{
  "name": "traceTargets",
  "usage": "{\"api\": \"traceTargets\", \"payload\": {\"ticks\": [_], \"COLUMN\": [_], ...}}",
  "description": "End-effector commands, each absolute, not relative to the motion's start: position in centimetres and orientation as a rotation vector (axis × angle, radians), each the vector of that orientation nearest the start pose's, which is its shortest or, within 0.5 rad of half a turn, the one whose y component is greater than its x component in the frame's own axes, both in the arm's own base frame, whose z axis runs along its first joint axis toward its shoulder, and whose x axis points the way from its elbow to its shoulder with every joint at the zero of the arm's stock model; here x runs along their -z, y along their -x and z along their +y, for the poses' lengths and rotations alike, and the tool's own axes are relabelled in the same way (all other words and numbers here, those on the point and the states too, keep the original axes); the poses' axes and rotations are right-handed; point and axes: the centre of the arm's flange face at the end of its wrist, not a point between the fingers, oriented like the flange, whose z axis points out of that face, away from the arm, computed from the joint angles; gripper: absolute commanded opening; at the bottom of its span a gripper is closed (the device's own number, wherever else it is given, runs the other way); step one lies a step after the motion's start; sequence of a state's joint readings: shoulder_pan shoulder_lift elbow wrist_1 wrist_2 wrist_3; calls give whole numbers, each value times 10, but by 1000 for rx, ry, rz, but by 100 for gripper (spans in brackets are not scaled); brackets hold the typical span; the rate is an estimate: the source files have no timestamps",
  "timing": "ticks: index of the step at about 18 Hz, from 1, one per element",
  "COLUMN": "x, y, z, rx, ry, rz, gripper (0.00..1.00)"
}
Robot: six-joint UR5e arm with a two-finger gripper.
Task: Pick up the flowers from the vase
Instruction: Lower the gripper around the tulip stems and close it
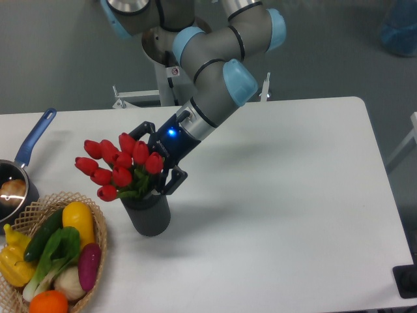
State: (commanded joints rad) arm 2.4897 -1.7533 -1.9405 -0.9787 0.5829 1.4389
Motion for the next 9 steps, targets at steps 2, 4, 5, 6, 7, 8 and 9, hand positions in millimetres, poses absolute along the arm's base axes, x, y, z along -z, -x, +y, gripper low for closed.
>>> {"api": "traceTargets", "payload": {"ticks": [2,4,5,6,7,8,9], "x": [-323,-324,-324,-324,-323,-324,-324], "y": [279,279,279,279,280,279,279], "z": [482,482,482,481,481,481,482], "rx": [406,404,404,403,406,407,409], "ry": [2106,2106,2104,2104,2106,2106,2104], "rz": [580,581,582,580,576,575,573], "gripper": [86,79,75,74,73,67,63]}}
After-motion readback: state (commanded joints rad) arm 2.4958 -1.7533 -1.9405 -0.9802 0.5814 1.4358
